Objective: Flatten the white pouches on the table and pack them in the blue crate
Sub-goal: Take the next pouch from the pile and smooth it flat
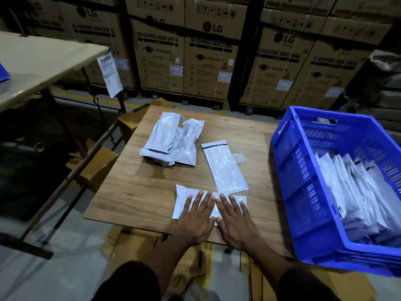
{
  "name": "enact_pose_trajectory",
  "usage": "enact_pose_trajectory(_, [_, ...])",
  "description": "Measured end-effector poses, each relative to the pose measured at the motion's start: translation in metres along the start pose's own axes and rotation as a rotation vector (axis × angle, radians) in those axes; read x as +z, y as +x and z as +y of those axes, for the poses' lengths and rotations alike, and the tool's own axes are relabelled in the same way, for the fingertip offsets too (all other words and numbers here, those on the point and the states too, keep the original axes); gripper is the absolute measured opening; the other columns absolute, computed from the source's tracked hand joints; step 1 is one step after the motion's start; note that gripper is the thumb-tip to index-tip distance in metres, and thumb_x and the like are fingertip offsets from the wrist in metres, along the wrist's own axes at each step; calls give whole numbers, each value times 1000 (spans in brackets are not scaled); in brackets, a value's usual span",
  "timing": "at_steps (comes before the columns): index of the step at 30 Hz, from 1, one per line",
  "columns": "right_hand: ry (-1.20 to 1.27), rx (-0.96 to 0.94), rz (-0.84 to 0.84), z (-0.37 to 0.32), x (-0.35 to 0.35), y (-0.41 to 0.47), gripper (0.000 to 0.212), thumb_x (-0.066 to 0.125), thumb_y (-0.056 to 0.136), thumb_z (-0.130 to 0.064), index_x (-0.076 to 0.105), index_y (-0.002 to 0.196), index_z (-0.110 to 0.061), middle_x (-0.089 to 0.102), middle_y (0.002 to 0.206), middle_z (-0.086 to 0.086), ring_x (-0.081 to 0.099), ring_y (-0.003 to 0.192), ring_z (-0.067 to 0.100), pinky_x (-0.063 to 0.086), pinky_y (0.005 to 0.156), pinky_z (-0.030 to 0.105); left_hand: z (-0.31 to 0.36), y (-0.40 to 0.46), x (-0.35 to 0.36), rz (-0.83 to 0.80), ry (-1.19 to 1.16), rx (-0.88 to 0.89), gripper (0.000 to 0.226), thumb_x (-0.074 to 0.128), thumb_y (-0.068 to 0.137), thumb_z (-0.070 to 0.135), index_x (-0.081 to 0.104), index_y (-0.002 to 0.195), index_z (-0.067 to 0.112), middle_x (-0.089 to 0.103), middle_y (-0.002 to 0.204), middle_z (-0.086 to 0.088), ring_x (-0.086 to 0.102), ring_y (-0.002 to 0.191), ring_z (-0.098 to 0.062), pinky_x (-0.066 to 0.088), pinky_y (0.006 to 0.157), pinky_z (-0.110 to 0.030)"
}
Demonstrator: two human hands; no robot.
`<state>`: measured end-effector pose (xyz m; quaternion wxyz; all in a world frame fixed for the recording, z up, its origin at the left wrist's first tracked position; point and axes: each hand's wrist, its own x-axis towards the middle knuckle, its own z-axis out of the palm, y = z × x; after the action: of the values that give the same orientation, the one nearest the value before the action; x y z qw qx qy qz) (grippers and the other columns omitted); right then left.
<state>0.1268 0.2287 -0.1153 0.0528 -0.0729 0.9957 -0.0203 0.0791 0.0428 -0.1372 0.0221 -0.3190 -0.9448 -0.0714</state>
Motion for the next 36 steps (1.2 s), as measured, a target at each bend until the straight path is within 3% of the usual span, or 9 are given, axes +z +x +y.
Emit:
enact_pose_trajectory(7, [-7,4,-10,-1,-1,-1,63,7,104,-53,19,159,-25,14,166,-4,14,153,24,10,116,47,-4,1,3,-38,-29,1,63,28,103,50,40,155,17,27,166,-1,25,153,-31,15,116,-52])
enact_pose_trajectory(13, [-7,-4,-5,-2,-1,0,61,19,103,-50,20,159,-25,7,167,-5,6,154,23,10,121,48,-9,2,3,-21,-50,-63,67,7,108,49,46,152,18,36,162,2,27,151,-27,23,119,-49])
enact_pose_trajectory(16, [-6,-7,-17,-1,-3,0,63,17,103,-51,18,159,-24,2,167,-6,0,154,23,13,120,50,-15,0,3,5,-30,-99,65,20,106,54,50,150,17,39,161,0,30,151,-28,16,119,-51])
enact_pose_trajectory(19, [-1,7,-63,-3,-6,-1,64,16,102,-51,18,159,-24,1,167,-5,-1,154,23,11,119,51,-22,-2,5,19,-55,-120,70,29,100,62,42,154,19,31,164,1,20,153,-36,10,120,-51])
enact_pose_trajectory(24, [22,40,-47,-25,-17,14,66,28,91,-41,51,144,-9,38,157,10,33,146,33,32,112,60,-22,0,5,3,-77,-132,74,31,98,68,41,155,23,29,165,3,17,153,-41,15,118,-52])
enact_pose_trajectory(27, [107,-41,-34,-26,-12,17,71,12,93,-46,21,159,-21,9,167,-4,2,154,25,7,122,52,-26,-2,4,25,-79,-117,75,29,98,69,42,155,22,31,165,4,20,153,-38,22,118,-51])
enact_pose_trajectory(29, [116,-34,-20,-24,-7,16,67,9,95,-48,13,160,-28,-2,166,-11,-8,153,19,-4,120,45,-30,-6,3,60,-88,-110,74,28,100,68,40,156,21,29,165,4,20,153,-36,27,119,-51])
enact_pose_trajectory(34, [52,34,0,-25,-2,12,57,30,100,-40,31,156,-27,21,165,-8,18,152,26,12,116,49,-28,-8,1,99,-99,-75,62,34,102,58,38,157,27,25,167,6,17,153,-40,30,116,-56])
enact_pose_trajectory(36, [48,48,-11,-27,-2,12,57,26,102,-45,28,157,-28,17,166,-6,13,153,28,14,118,51,-29,-8,0,102,-99,-86,62,35,101,59,37,156,32,24,167,8,15,153,-44,29,115,-59])
